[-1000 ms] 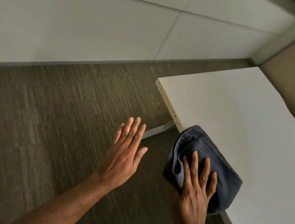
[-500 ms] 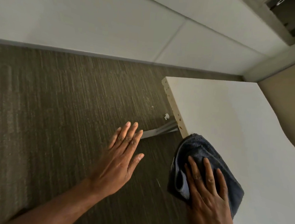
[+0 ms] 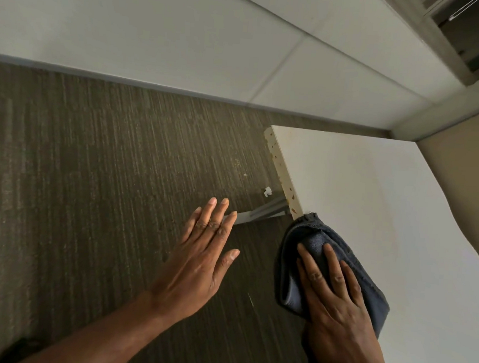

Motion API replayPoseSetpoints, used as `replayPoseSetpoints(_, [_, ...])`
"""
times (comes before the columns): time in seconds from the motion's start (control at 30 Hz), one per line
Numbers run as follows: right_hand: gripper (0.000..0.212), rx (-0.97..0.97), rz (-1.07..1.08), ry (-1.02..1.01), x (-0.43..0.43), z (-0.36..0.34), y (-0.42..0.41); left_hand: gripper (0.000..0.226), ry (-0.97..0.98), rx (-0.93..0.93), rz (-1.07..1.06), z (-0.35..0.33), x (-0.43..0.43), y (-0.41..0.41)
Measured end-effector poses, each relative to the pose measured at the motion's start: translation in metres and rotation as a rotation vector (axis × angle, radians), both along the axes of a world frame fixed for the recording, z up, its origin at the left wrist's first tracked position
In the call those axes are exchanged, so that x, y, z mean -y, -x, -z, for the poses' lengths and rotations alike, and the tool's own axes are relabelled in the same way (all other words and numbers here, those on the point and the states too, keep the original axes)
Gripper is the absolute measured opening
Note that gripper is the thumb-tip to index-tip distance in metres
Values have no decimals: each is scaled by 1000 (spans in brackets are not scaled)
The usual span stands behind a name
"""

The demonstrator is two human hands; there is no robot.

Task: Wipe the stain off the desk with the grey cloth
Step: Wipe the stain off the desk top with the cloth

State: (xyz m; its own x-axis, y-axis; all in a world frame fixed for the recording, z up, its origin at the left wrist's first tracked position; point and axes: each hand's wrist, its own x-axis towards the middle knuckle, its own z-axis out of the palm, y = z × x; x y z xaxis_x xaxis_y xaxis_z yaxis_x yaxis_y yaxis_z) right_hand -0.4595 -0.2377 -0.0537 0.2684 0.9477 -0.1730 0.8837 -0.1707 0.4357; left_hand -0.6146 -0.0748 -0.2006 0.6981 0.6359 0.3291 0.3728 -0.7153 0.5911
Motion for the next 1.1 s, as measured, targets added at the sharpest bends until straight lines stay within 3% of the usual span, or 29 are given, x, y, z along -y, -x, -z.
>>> replayPoseSetpoints(0.43, [104, -154, 67, 20, -48, -10, 0, 62, 3, 28, -29, -3, -28, -19])
replayPoseSetpoints(1.1, [80, -212, -16, -104, -113, -2, -21, 61, 10, 73, -75, -7, -63, -43])
